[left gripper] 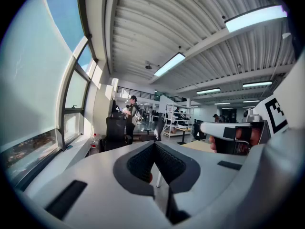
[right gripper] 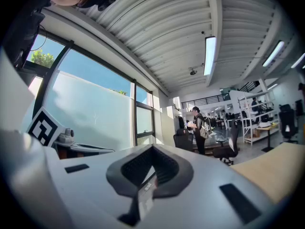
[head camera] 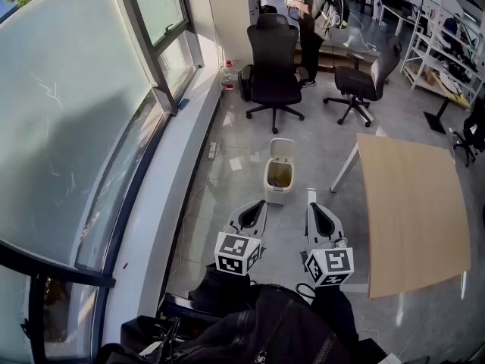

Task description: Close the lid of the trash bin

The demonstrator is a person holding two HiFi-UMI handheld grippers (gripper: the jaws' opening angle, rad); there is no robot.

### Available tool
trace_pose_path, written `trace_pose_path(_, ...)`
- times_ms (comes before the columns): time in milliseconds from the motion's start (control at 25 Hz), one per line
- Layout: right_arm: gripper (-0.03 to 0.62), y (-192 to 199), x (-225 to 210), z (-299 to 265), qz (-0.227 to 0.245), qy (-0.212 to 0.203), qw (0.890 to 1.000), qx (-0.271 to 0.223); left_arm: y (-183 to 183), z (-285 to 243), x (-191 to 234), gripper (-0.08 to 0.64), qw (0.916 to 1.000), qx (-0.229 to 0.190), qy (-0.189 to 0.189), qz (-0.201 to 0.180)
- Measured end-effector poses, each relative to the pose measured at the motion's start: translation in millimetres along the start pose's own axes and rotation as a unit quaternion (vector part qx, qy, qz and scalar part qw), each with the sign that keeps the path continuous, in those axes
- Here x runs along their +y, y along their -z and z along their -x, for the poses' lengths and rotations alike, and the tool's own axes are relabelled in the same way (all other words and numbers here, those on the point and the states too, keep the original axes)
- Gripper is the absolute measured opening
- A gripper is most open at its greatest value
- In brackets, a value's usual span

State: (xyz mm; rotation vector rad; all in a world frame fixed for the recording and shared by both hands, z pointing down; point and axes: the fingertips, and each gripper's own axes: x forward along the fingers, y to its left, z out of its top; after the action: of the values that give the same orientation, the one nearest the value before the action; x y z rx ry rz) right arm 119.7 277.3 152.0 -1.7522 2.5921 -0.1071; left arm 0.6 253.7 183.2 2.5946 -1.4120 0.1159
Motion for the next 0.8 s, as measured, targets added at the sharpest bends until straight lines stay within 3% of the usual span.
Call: trace_pose_path(800,0.002,9,14,-33,0.004,-0.004,1.000,0.011,2,-10,34,0.000,0.9999,-0.001,-0.006,0.016)
